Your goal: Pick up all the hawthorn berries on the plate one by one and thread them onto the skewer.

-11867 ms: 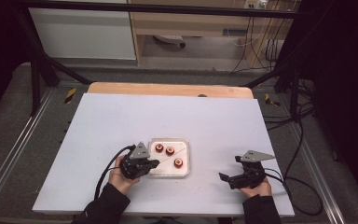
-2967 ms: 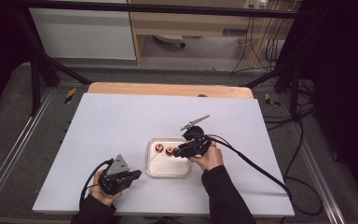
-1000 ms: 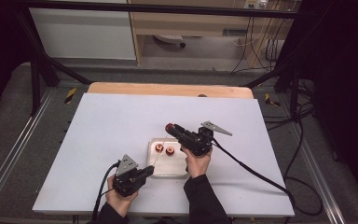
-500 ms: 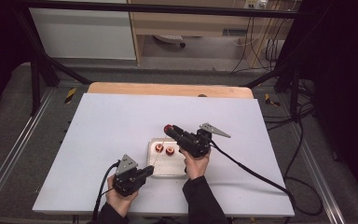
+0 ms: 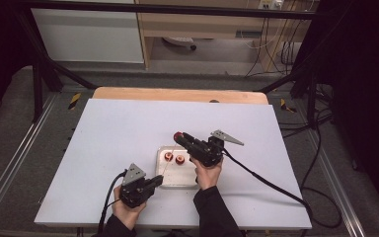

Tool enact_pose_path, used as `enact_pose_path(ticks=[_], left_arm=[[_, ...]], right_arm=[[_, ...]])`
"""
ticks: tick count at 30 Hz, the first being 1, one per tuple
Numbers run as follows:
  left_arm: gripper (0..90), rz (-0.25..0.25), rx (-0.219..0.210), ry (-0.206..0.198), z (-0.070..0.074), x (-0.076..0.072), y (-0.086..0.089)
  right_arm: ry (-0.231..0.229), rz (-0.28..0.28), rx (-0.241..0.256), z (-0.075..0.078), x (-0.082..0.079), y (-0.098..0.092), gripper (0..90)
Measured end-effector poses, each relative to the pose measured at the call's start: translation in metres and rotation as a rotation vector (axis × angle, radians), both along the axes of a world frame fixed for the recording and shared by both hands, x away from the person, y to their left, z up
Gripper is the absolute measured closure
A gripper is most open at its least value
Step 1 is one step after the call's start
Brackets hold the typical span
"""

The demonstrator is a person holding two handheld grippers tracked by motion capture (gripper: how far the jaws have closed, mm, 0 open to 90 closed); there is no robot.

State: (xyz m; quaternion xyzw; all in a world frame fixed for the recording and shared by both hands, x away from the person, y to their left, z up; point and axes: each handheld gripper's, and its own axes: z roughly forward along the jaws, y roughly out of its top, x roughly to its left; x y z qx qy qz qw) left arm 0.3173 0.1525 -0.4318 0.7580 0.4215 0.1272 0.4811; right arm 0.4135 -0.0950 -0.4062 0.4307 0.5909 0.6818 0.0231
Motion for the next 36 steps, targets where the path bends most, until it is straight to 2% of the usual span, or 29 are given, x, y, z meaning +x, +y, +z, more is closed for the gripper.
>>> enact_pose_path(ticks=[3, 15, 20, 26, 33, 36], left_arm=[[88.7, 0.005, 0.004, 0.001, 0.000, 0.000, 0.000], [88.7, 0.025, -0.027, 0.020, 0.000, 0.001, -0.002], [88.7, 0.030, -0.026, 0.017, -0.001, 0.002, -0.001], [88.8, 0.037, -0.028, 0.015, 0.000, 0.005, 0.000], [88.9, 0.041, -0.028, 0.011, 0.001, 0.007, 0.001], [88.9, 0.036, -0.023, 0.014, 0.001, 0.008, 0.002]], right_arm=[[0.002, 0.003, 0.000, -0.001, 0.000, 0.001, 61.8], [0.011, 0.018, -0.002, -0.012, -0.007, 0.009, 61.9], [0.038, 0.033, -0.008, -0.017, -0.011, 0.012, 61.9], [0.078, 0.089, -0.022, -0.026, -0.018, 0.018, 62.0], [0.080, 0.136, -0.070, -0.035, -0.035, 0.030, 62.1], [0.073, 0.139, -0.075, -0.038, -0.039, 0.032, 62.1]])
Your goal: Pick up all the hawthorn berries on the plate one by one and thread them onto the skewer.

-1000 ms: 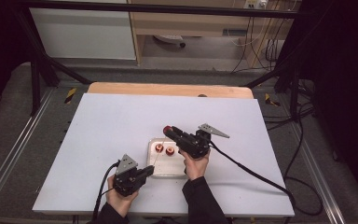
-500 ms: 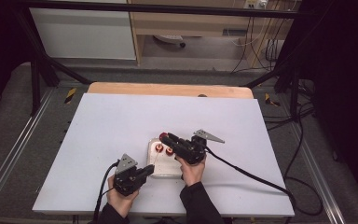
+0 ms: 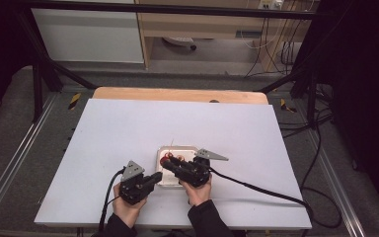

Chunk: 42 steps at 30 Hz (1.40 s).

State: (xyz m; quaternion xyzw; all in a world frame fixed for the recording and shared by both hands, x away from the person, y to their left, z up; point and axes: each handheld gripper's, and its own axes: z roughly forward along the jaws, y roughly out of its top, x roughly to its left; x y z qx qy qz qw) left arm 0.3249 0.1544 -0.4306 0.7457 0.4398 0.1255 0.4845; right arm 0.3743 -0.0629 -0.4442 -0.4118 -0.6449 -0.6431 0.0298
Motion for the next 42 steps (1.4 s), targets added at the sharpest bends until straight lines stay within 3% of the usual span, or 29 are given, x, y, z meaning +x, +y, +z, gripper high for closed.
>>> enact_pose_path(ticks=[4, 12, 15, 19, 26, 27, 29, 35, 42], left_arm=[[89.0, -0.008, 0.006, -0.001, -0.001, 0.000, -0.001], [88.9, -0.022, 0.007, -0.006, -0.001, 0.000, 0.001], [88.9, -0.029, 0.019, -0.007, -0.001, -0.001, 0.004], [88.9, -0.041, 0.046, -0.018, -0.001, -0.001, 0.009], [88.9, -0.066, 0.099, -0.031, 0.000, 0.000, 0.019], [88.9, -0.067, 0.106, -0.033, -0.001, -0.001, 0.020], [88.8, -0.076, 0.120, -0.037, -0.001, -0.001, 0.023], [88.7, -0.096, 0.149, -0.050, -0.001, -0.001, 0.033], [88.6, -0.107, 0.141, -0.036, -0.002, 0.001, 0.045]], right_arm=[[-0.014, 0.001, -0.030, -0.002, -0.006, 0.001, 62.0], [-0.016, 0.017, -0.037, -0.003, -0.007, 0.001, 60.7], [-0.047, 0.013, -0.069, 0.002, -0.008, -0.002, 54.9], [-0.084, 0.008, -0.150, 0.011, -0.007, -0.009, 46.7], [-0.056, 0.063, -0.335, 0.021, 0.006, -0.021, 30.6], [-0.056, 0.063, -0.335, 0.021, 0.006, -0.021, 30.6], [-0.040, 0.088, -0.408, 0.023, 0.013, -0.026, 26.5], [-0.008, 0.098, -0.498, 0.032, 0.024, -0.035, 22.8], [0.011, 0.125, -0.635, 0.041, 0.037, -0.037, 19.5]])
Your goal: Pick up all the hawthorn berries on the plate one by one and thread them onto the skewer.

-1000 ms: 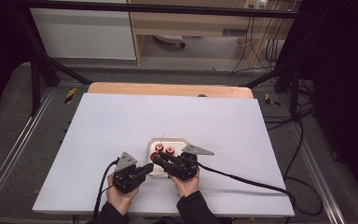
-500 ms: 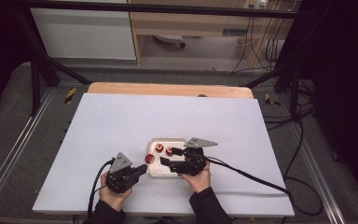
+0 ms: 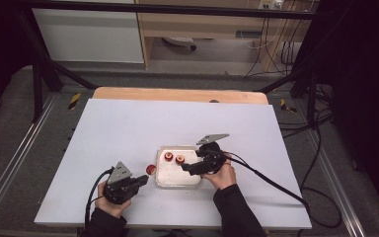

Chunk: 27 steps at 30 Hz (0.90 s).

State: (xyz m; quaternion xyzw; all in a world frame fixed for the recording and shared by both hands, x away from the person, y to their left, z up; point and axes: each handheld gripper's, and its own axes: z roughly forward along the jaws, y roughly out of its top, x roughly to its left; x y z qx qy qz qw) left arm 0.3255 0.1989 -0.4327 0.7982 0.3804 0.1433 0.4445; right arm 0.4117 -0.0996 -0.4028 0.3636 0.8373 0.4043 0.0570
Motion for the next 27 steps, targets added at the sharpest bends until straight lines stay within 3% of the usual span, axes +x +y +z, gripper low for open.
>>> enact_pose_path(ticks=[11, 19, 27], left_arm=[[88.6, -0.005, 0.005, 0.008, -0.002, 0.002, 0.003], [88.5, -0.004, 0.007, 0.010, -0.004, 0.003, 0.003], [88.5, -0.006, 0.014, 0.011, -0.004, 0.003, 0.003]], right_arm=[[0.027, 0.072, -0.161, 0.014, 0.025, 0.023, 27.6], [0.112, 0.072, -0.216, 0.009, 0.041, 0.037, 34.0], [0.162, 0.108, -0.266, 0.003, 0.052, 0.046, 42.1]])
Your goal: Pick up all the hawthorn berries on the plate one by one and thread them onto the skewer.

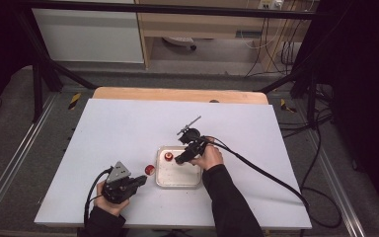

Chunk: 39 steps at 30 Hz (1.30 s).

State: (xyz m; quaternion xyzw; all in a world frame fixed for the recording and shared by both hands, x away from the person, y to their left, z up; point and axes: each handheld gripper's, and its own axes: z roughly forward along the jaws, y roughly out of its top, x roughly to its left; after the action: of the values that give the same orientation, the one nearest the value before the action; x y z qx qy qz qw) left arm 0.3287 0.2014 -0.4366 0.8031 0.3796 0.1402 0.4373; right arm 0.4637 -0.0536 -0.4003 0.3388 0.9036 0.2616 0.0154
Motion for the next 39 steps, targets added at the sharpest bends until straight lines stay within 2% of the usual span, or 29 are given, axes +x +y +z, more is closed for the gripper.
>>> enact_pose_path(ticks=[7, 14, 24, 32, 39], left_arm=[[88.5, -0.002, 0.000, 0.003, -0.001, 0.000, -0.002], [88.5, -0.004, 0.005, 0.005, -0.001, 0.000, -0.002], [88.6, -0.006, 0.005, 0.005, -0.001, 0.000, -0.002], [88.6, -0.007, 0.007, 0.003, -0.001, 0.000, -0.002], [88.6, -0.006, 0.002, 0.000, 0.000, -0.001, -0.002]], right_arm=[[0.056, 0.008, -0.023, -0.008, 0.009, 0.002, 47.4], [0.075, 0.017, -0.013, -0.013, 0.013, 0.003, 52.1], [0.100, 0.027, -0.029, -0.016, 0.015, 0.010, 59.8], [0.103, 0.014, -0.036, -0.017, 0.015, 0.010, 61.7], [0.083, 0.002, 0.010, -0.005, 0.011, 0.006, 62.0]])
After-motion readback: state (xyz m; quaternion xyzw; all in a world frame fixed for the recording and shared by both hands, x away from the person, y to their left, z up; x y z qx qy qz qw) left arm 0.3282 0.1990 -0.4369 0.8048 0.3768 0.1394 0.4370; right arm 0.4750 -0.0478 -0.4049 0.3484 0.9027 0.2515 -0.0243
